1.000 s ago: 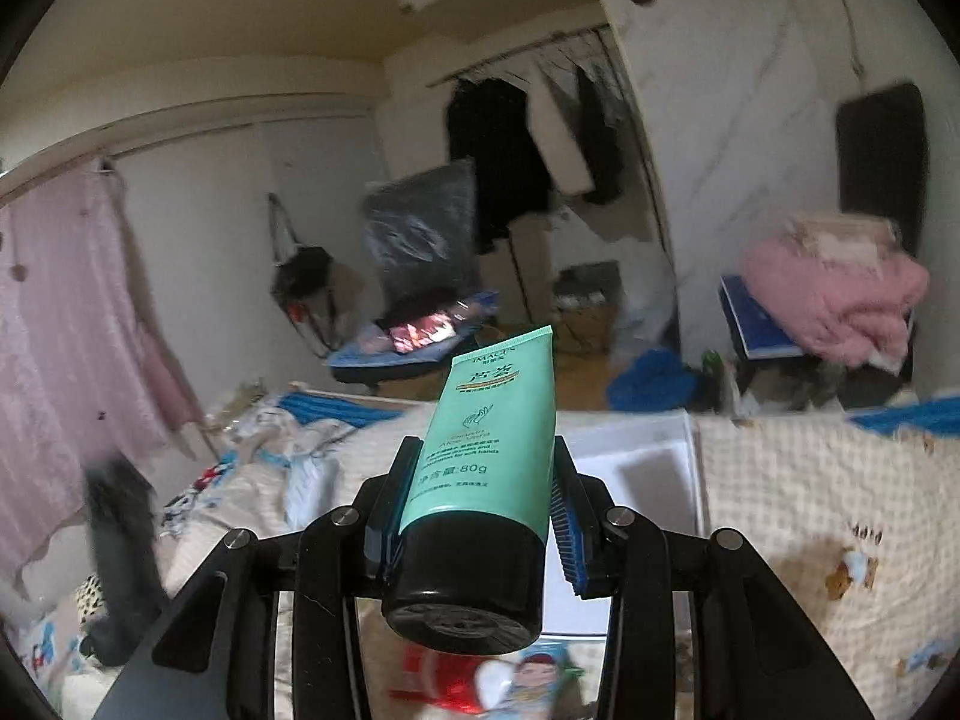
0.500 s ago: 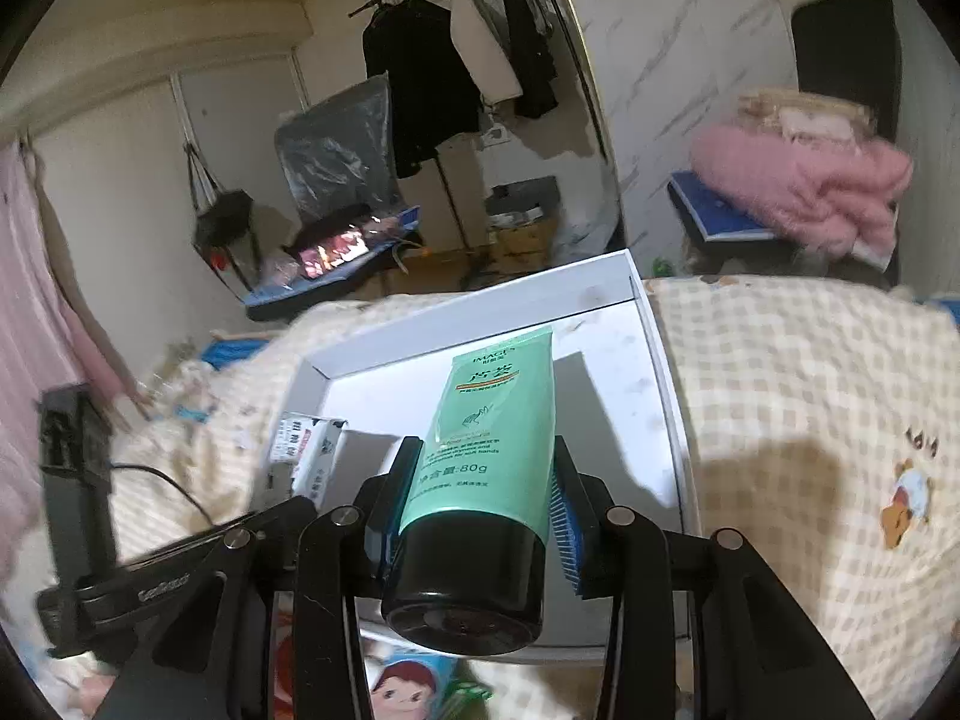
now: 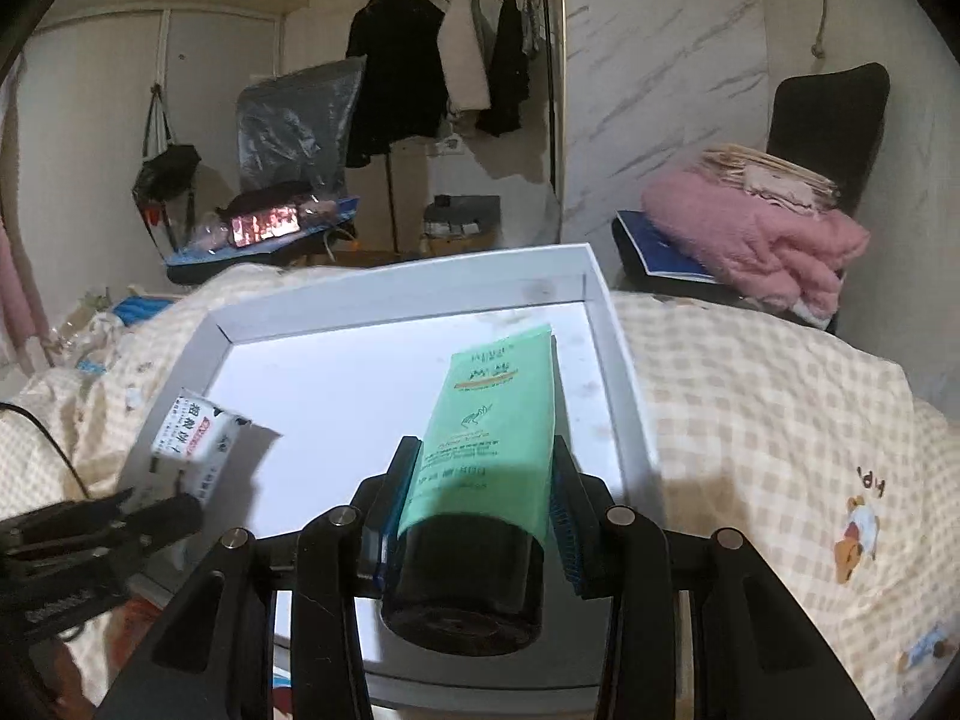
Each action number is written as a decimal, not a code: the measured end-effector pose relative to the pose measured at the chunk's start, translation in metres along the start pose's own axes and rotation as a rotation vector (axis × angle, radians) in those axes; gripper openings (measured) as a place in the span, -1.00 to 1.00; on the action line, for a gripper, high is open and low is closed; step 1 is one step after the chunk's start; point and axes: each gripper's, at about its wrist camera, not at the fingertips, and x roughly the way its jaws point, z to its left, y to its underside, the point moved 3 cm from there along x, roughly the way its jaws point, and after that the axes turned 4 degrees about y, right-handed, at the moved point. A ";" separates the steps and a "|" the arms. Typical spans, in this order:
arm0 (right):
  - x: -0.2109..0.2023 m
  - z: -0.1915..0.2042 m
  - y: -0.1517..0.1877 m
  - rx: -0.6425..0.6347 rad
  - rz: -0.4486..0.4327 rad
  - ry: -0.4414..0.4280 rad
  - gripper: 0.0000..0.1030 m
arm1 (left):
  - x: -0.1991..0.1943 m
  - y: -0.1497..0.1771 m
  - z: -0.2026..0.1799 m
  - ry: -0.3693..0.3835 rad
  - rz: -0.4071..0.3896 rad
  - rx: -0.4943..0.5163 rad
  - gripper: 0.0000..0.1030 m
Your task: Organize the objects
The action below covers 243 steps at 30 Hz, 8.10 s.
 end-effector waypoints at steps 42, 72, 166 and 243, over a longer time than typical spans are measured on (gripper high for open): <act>-0.136 -0.030 -0.052 0.209 -0.205 -0.327 0.73 | -0.125 -0.011 -0.048 0.163 -0.289 0.082 0.60; -0.314 -0.050 -0.037 0.239 -0.079 -0.318 0.99 | -0.243 0.099 -0.060 0.019 -0.122 -0.062 0.99; -0.211 -0.021 0.117 0.162 0.094 -0.109 0.99 | -0.182 0.148 -0.030 0.028 0.072 -0.220 0.59; -0.123 -0.018 0.095 0.247 0.166 -0.384 0.99 | -0.107 0.051 -0.028 0.287 -0.010 -0.232 0.33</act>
